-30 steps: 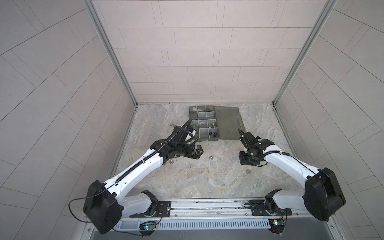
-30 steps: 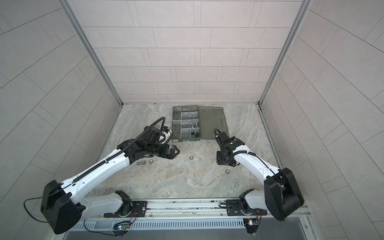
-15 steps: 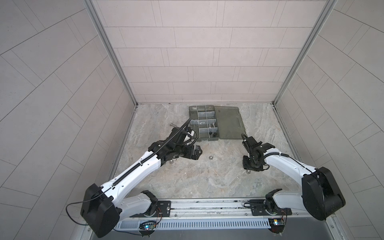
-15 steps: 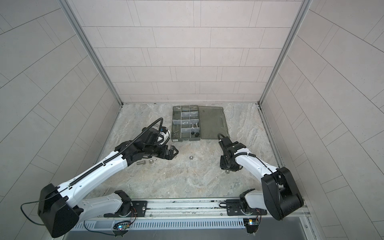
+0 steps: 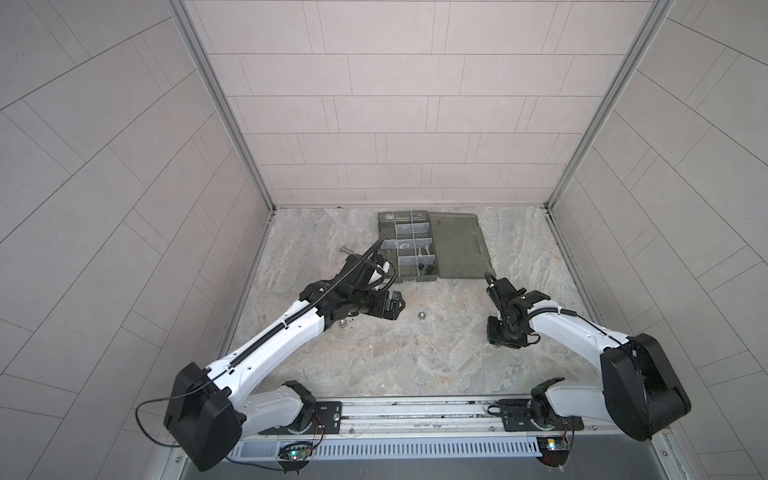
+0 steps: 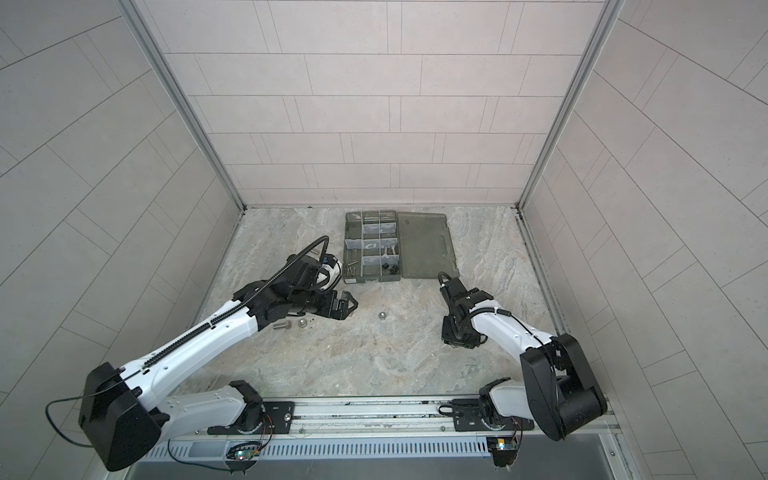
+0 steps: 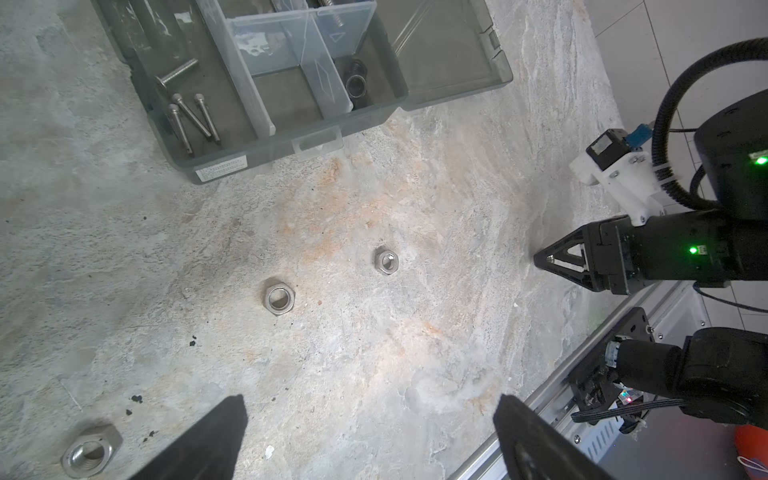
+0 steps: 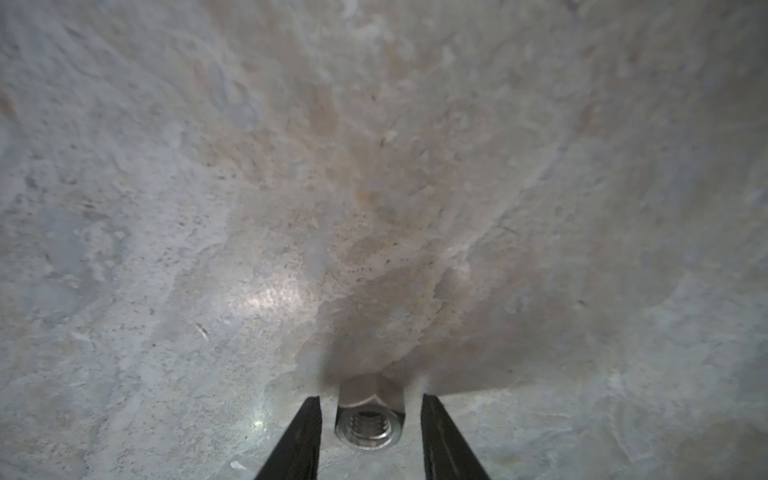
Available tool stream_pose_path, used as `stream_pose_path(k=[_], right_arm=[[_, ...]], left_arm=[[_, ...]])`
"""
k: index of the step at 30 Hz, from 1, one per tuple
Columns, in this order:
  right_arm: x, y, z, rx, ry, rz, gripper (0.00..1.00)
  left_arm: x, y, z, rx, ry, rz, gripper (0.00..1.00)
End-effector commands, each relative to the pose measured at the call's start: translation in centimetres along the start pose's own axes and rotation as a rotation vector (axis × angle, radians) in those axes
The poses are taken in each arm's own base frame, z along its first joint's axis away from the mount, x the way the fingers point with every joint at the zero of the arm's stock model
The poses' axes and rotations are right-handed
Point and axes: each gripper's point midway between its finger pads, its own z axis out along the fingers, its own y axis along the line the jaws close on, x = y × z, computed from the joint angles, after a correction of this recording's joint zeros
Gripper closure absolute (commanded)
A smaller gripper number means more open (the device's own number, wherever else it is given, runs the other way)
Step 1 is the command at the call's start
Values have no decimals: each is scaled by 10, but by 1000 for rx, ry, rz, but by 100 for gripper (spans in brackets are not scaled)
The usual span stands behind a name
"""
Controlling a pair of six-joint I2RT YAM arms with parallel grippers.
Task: Sort the screws and nuts into containers
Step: 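Move the right gripper down around the silver hex nut in front of the box, then close the right gripper on the silver nut and lift it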
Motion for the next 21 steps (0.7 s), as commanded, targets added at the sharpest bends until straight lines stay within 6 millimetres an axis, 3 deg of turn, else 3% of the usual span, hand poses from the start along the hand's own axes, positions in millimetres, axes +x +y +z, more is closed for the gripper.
stream_pose_path(k=[1,17,21], right_arm=[[-1,-1,3,-2,-2,20,60],[-1,2,7,-34,6,28,65],[8,-3,12,-21,29,30,75]], left_arm=[[-5,-4,-2,8,-18,19,0],[-6,-2,-1,-2,-14,17,0],[-6,-2,0,-2,-12,17,0]])
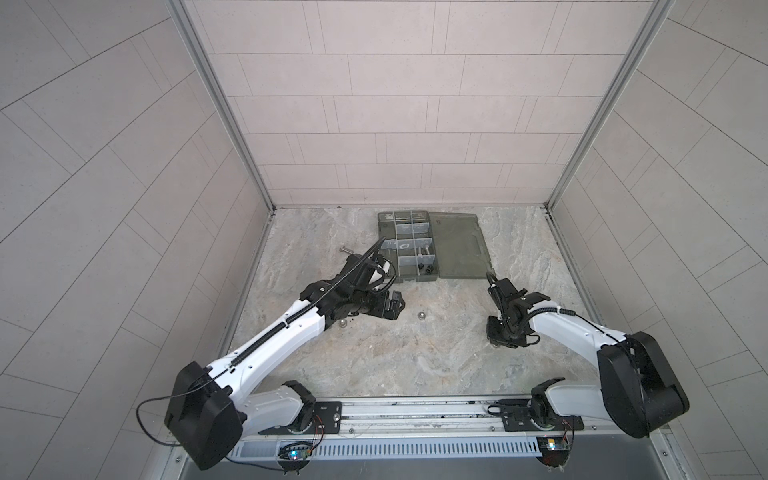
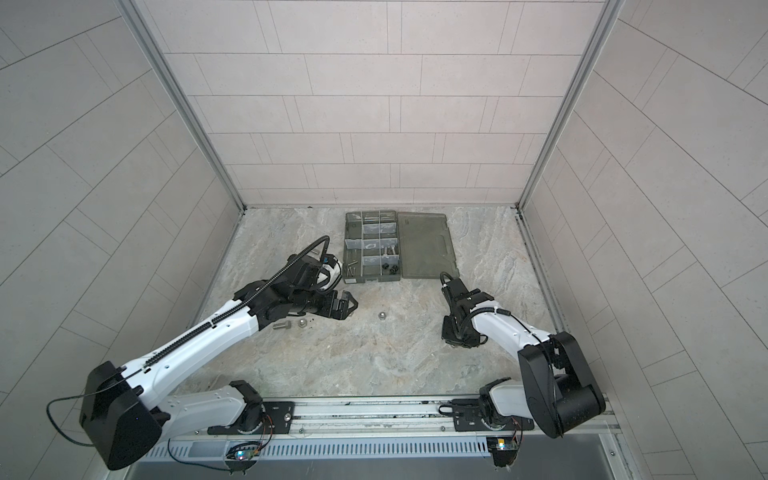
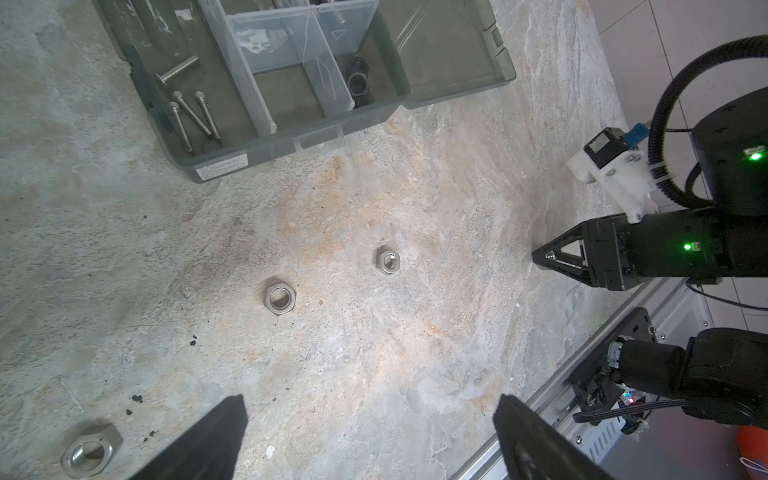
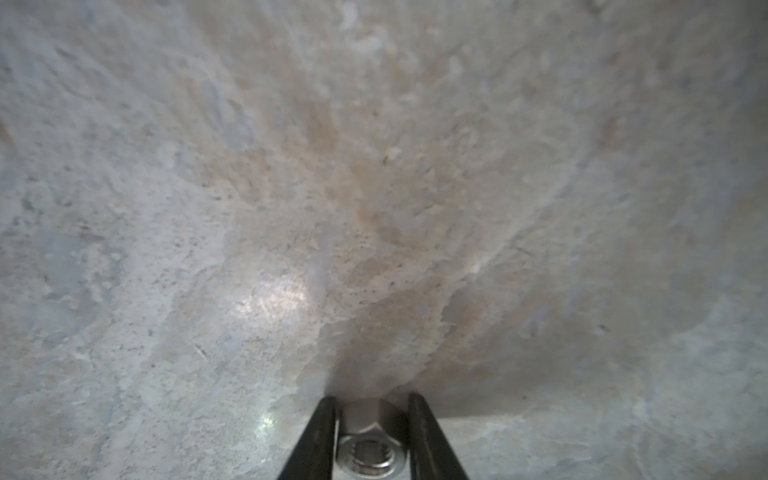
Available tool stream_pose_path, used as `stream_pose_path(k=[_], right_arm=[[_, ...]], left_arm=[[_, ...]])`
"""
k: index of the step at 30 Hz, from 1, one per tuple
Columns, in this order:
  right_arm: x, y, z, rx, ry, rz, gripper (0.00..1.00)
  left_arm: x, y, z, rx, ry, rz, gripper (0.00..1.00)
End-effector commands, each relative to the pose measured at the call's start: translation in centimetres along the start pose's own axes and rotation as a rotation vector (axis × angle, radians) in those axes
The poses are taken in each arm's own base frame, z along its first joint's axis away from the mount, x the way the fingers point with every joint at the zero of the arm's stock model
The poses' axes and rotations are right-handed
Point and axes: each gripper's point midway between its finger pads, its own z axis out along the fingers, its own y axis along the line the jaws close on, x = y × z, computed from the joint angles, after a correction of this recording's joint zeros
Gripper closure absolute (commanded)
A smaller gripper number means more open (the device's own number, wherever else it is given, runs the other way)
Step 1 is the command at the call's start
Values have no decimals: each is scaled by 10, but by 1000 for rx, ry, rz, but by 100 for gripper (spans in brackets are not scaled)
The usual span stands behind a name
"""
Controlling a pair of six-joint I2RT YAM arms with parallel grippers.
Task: Sort the screws and nuts into containers
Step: 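Close the right gripper on the silver nut and lift it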
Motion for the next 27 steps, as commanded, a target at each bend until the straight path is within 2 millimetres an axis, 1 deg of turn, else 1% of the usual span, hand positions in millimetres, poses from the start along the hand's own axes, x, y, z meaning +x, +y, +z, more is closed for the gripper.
stream_pose_path(k=[1,5,7,9,17,23,27], right_arm=[[10,-5,5,5,31,10,78],[9,-4,3,6,31,6,85],[9,-4,1,9,31,2,86],[-1,2,-8,-3,5,-3,87],[-22,10,-30,-3,-45,-26,88],[-41,28,-39,-25,-59,-47,88],[-59,50,-47,-47,-78,-82,89]], left_arm=[[-5,-3,-2,1,-16,19,0],[-5,-2,-2,-4,-20,19,0],[-5,-1,-3,-6,-20,18,0],[-6,-1,-4,-9,-22,18,0],[-9,0,-6,-26,-28,37,0],[-10,5,-6,-46,-50,43,0],[-11,12,-9,-75,-71,31,0]])
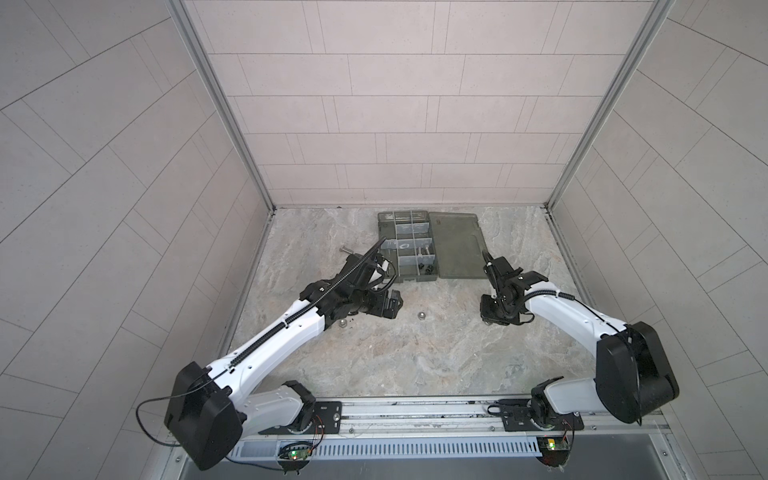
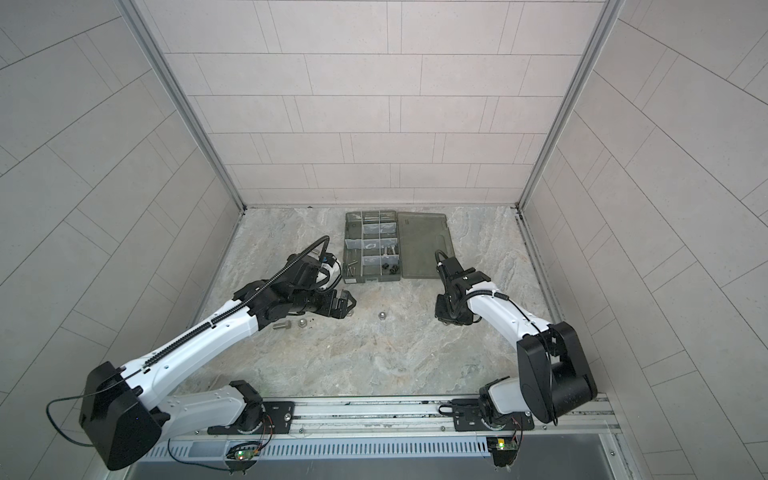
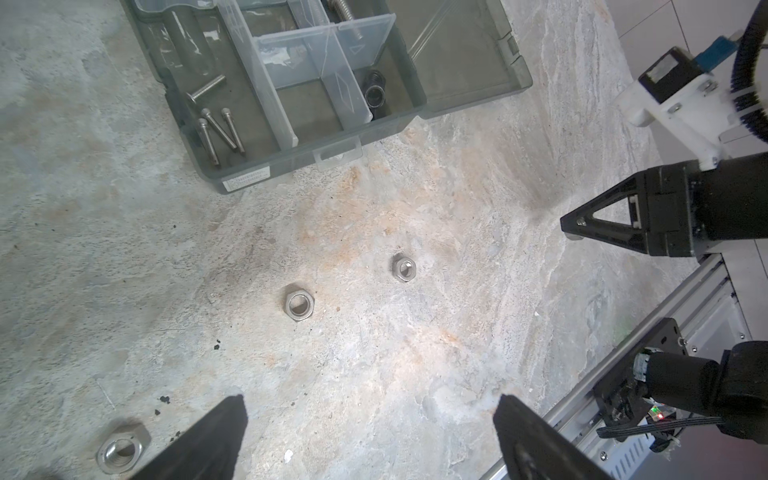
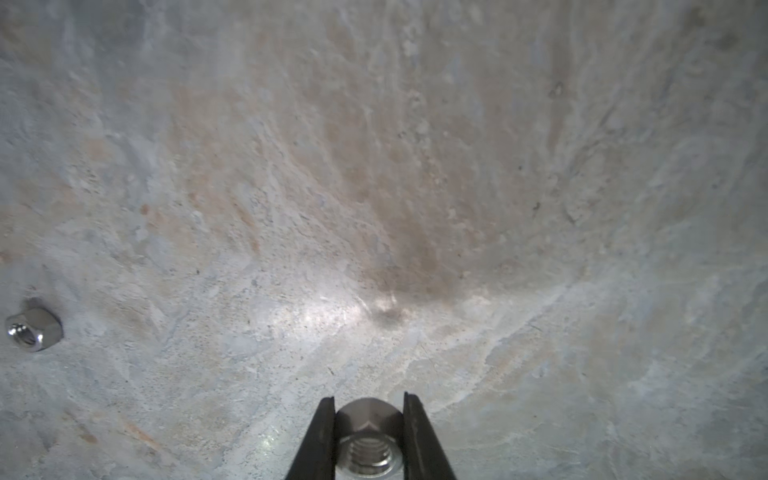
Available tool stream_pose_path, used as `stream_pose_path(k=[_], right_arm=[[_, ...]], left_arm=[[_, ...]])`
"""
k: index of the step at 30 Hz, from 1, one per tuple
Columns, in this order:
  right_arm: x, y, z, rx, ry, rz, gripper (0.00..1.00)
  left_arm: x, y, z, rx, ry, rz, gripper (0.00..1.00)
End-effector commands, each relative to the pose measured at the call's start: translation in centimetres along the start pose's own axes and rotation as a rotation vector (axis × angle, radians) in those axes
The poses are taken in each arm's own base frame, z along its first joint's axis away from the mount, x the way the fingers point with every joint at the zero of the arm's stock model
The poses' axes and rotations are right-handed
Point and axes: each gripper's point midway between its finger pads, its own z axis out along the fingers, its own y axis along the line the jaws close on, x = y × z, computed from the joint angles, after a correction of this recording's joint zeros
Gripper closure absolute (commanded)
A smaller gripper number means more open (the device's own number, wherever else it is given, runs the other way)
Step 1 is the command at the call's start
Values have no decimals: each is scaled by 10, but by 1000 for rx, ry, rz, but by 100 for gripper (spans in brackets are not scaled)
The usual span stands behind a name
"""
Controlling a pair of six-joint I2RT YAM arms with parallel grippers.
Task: Sort the screws and nuts into containers
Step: 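Close the right gripper on the silver nut and lift it, then carry the silver nut over the box and drop it into a compartment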
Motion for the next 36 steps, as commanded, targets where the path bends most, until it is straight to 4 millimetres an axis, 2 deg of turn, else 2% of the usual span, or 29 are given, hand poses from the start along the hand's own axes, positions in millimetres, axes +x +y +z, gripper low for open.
stream_pose_path(k=[1,7,17,23,29,36], right_arm=[[-12,13,-6,3,-7,-37,89],[-47,57,-10,-42,-28,-84,90],[-98,158,-9,-145,-41,-192,90],[-119,205,-5,-192,-47,-228,89],[-124,234,10,-229,-26,-244,89],[-126,245,26,-234,-9,-253,88]], left_arm=[[-7,6,-7,-28,-47,8,0],[-18,10,-14,-37,-65,5,0],[-43,21,-24,-46,-72,4,0],[-55,26,-30,-46,-76,5,0],[-58,30,-34,-62,-77,17,0],[-55,36,-36,-91,-75,12,0]])
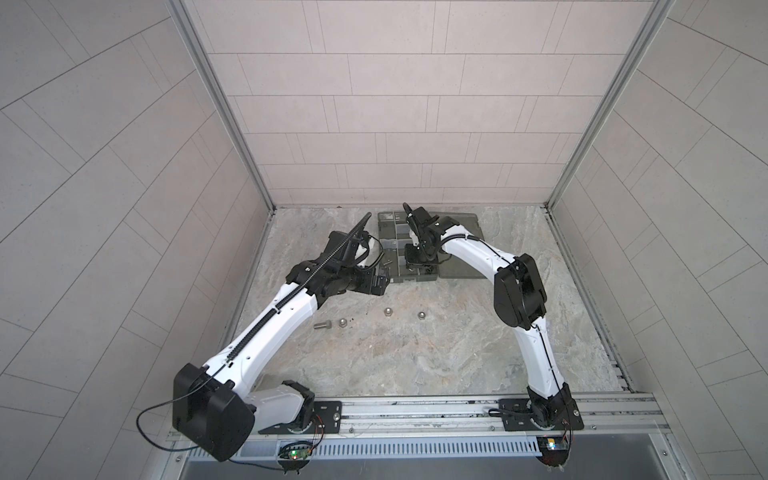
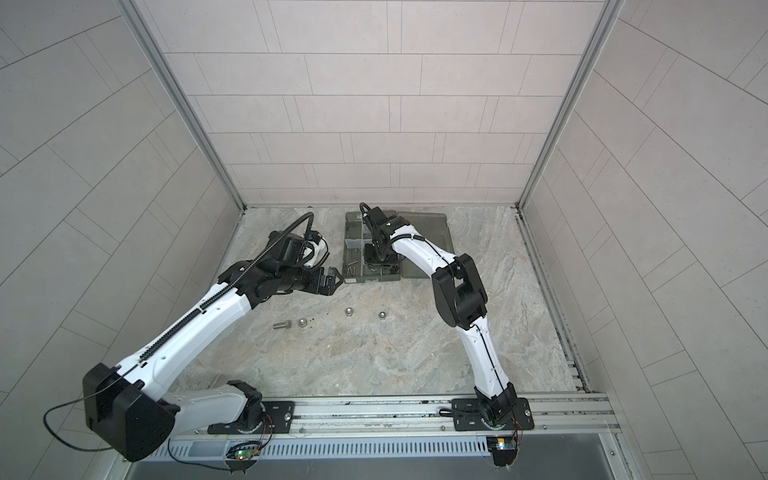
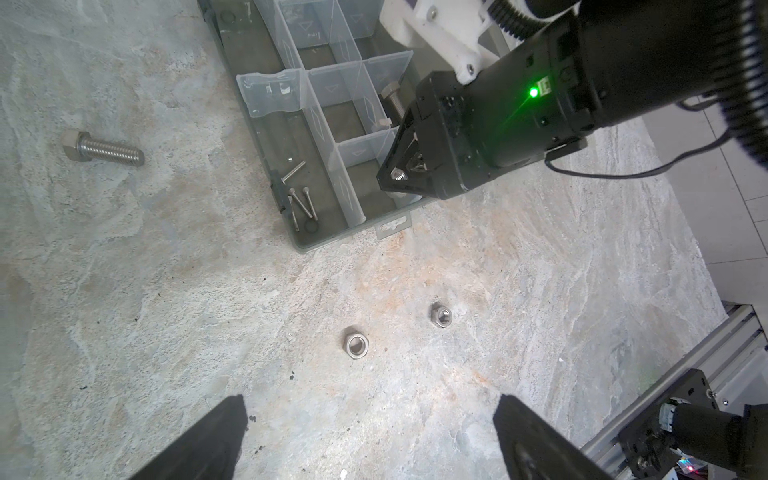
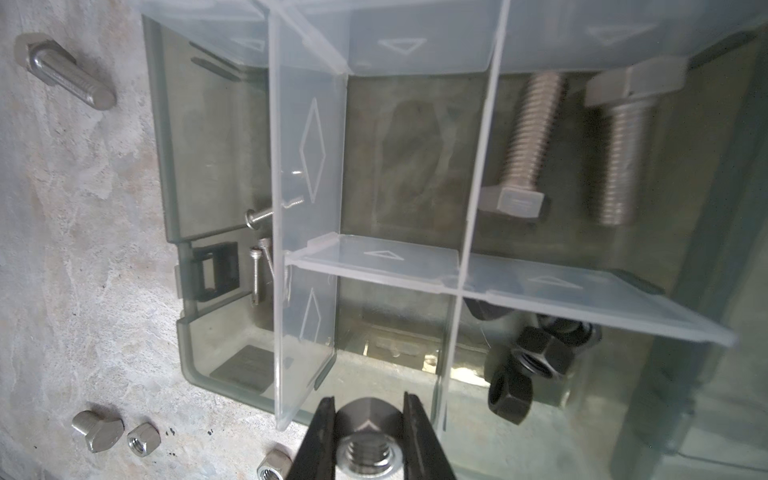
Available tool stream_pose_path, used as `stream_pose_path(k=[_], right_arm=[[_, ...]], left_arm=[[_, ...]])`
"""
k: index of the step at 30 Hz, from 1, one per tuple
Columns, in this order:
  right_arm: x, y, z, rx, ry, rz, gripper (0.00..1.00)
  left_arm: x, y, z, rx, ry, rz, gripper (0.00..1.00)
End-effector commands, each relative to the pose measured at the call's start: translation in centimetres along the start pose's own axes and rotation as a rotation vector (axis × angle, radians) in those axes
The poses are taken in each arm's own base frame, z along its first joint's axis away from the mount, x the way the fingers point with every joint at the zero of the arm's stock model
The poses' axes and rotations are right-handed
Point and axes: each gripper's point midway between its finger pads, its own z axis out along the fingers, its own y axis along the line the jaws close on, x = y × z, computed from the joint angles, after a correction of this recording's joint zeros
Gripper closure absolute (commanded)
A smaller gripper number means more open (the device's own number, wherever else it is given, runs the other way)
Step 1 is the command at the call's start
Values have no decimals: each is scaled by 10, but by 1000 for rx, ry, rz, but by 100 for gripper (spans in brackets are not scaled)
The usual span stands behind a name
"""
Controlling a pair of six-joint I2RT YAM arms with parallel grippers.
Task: Sort the screws and nuts into containers
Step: 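Carry the silver nut over the box and drop it into a compartment, then move the right gripper down around another silver nut near the box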
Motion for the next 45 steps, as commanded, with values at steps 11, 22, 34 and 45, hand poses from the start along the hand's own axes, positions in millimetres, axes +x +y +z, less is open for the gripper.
stream_pose_path(k=[11,22,34,45], right_arm=[[-12,4,-54,89,-120,-135,62],[89,-20,-56,127,-63,-191,61],[168,-27,-22,122,-12,-210,54],[160,-20,-11,127,-5,-235,56]], left_arm=[[1,2,-4,-4,-3,5,0],[13,-4,-11,38,-7,-18,0],[48,-39,-11,102,12,-4,0],[84,-45,-18,63,10,17,0]])
